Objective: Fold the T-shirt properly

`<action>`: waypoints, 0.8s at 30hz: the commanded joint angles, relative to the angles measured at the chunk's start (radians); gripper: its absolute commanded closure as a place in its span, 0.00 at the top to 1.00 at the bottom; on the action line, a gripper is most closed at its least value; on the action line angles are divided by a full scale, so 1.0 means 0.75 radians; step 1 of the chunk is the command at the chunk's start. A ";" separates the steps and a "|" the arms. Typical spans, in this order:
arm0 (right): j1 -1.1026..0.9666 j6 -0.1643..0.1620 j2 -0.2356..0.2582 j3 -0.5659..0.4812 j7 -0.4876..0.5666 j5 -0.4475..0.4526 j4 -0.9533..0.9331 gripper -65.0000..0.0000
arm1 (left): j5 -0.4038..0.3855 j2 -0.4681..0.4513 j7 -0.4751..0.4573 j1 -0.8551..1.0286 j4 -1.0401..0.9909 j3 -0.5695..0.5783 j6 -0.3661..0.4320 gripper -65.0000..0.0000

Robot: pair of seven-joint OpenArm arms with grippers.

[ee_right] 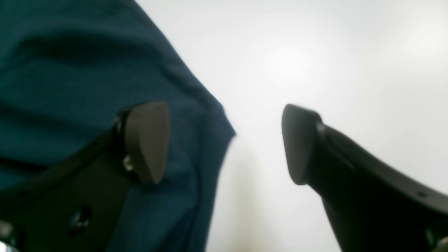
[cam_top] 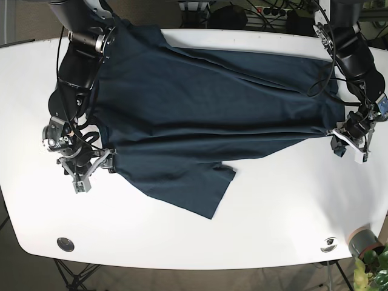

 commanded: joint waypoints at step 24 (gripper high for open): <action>0.240 -0.001 0.046 -0.308 0.374 0.028 -0.595 0.73 | -0.023 -0.032 -0.029 -0.034 0.024 -0.002 -0.002 0.00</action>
